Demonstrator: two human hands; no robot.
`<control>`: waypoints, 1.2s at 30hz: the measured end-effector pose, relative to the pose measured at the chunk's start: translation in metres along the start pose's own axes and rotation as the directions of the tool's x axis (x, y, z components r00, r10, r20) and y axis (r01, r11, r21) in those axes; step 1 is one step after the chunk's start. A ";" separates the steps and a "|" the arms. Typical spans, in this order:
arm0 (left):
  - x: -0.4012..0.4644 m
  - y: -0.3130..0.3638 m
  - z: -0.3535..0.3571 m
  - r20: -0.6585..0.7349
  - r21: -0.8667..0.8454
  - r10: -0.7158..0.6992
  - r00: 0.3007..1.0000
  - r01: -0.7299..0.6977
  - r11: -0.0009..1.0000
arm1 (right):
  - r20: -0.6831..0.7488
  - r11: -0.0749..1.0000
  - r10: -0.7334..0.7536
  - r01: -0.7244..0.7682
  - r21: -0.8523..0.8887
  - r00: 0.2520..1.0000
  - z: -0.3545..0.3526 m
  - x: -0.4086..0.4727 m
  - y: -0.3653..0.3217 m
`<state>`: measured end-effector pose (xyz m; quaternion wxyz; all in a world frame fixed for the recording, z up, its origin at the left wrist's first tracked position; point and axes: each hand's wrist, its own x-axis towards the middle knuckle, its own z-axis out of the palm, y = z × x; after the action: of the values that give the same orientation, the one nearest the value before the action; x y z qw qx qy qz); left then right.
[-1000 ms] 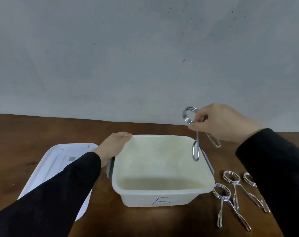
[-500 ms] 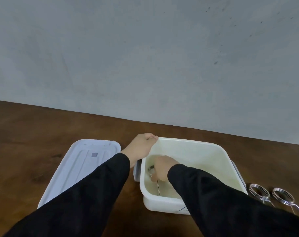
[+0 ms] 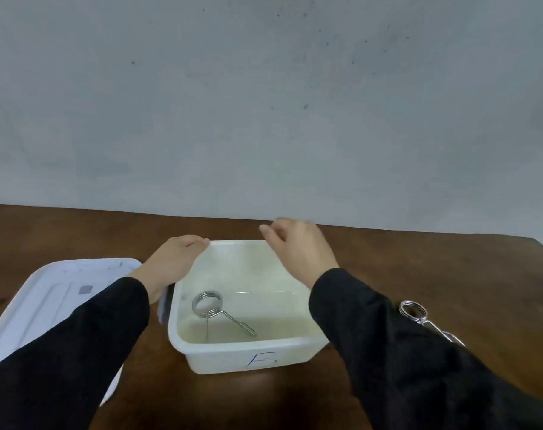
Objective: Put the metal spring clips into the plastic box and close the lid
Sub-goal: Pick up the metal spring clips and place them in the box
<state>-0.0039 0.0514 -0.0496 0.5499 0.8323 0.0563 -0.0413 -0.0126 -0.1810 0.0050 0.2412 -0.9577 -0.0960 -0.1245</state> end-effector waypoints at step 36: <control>-0.014 0.003 -0.001 0.026 -0.011 -0.056 0.998 0.056 0.998 | 0.537 0.994 -0.023 0.078 -0.080 0.843 -0.035 -0.019 -0.051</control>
<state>-0.0172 0.0502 -0.0443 0.5541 0.8266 0.0728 -0.0668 -0.0494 -0.1559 0.0521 0.1540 -0.9622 -0.1785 0.1367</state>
